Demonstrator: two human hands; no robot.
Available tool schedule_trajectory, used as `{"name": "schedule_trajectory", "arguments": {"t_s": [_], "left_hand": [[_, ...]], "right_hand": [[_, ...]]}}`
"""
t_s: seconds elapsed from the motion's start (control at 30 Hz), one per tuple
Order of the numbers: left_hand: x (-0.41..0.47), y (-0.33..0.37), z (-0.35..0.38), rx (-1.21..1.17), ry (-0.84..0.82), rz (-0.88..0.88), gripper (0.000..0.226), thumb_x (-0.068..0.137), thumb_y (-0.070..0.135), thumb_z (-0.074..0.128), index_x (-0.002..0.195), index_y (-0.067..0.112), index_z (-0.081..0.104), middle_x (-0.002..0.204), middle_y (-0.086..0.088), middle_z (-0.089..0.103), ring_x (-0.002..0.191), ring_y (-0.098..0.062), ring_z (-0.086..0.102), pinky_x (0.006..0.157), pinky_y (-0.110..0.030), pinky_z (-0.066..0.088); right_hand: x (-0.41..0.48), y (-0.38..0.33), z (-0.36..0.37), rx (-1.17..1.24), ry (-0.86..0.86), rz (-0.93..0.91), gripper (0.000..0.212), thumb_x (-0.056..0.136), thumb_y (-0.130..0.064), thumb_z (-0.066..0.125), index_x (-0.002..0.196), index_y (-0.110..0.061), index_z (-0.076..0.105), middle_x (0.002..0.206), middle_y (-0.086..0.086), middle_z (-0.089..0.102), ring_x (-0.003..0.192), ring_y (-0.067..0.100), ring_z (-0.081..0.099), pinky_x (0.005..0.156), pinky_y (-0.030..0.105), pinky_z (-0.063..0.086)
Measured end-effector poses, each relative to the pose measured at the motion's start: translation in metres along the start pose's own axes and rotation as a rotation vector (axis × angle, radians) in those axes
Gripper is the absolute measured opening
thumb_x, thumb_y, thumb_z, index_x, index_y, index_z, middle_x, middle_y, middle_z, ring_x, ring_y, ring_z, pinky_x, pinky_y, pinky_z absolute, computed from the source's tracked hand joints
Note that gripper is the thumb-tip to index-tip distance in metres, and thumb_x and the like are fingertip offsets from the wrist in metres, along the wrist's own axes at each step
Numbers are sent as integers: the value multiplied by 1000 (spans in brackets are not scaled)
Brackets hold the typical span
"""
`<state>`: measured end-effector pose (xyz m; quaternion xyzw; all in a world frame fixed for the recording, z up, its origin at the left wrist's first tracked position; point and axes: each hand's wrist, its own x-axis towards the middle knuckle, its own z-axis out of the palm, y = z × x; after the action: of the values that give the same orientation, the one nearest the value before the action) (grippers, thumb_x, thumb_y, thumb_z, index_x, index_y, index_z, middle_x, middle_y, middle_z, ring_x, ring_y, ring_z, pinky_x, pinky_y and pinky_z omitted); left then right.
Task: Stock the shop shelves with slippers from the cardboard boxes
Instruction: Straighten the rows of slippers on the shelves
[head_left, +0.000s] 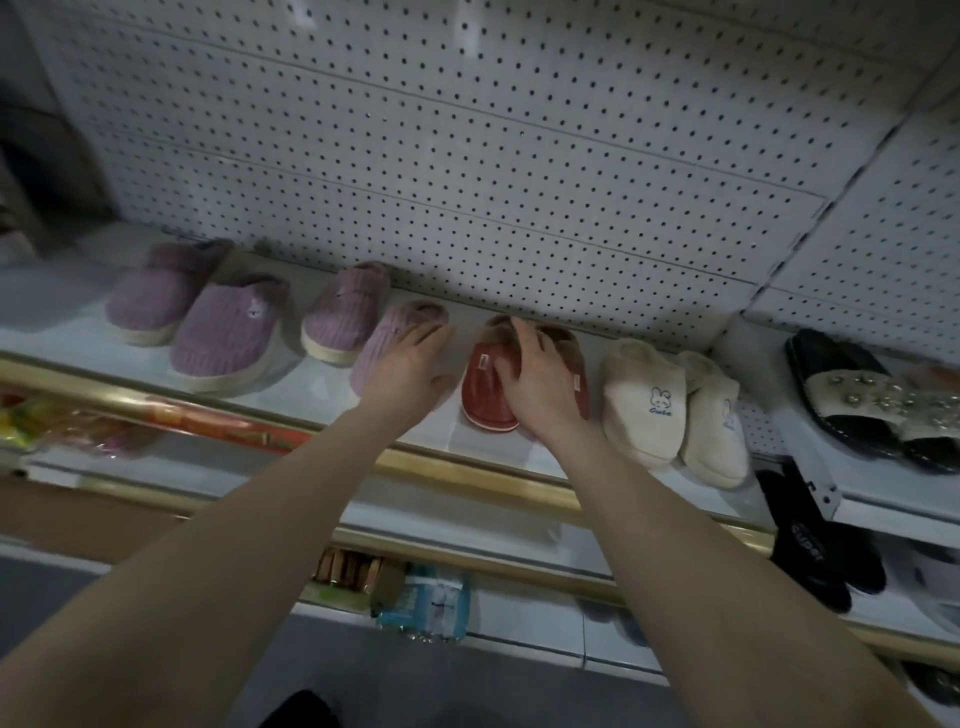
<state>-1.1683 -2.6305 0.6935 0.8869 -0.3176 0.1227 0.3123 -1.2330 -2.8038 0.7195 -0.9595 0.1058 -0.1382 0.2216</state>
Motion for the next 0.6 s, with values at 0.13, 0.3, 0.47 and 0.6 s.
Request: {"name": "schedule_trajectory", "arguments": {"t_s": [0.13, 0.3, 0.47, 0.6], "left_hand": [[-10, -25, -20, 15, 34, -2, 43, 80, 26, 58, 114, 1, 64, 110, -19, 65, 94, -39, 63, 76, -45, 54], [-6, -71, -45, 58, -59, -100, 69, 76, 8, 72, 140, 7, 47, 138, -18, 50, 121, -41, 50, 88, -46, 47], [9, -110, -63, 89, -115, -117, 65, 82, 17, 73, 139, 3, 46, 142, -22, 46, 118, -46, 51, 85, -50, 49], [30, -143, -65, 46, -214, -144, 68, 86, 25, 69, 145, 11, 39, 148, -18, 37, 130, -39, 42, 101, -45, 41]], "right_hand": [[3, -24, 14, -13, -62, -38, 58, 99, -26, 51, 152, -18, 29, 150, 15, 38, 132, 35, 42, 102, 42, 39], [13, -55, 35, 3, -123, -40, 66, 97, -31, 54, 155, -21, 23, 150, 17, 36, 132, 36, 43, 102, 41, 40], [25, -87, 70, 40, -197, 81, 73, 91, -43, 58, 153, -32, 20, 144, 14, 42, 129, 35, 44, 94, 38, 41], [32, -104, 88, 56, -229, 200, 85, 88, -48, 63, 155, -32, 12, 146, 17, 35, 125, 41, 49, 100, 43, 44]]}}
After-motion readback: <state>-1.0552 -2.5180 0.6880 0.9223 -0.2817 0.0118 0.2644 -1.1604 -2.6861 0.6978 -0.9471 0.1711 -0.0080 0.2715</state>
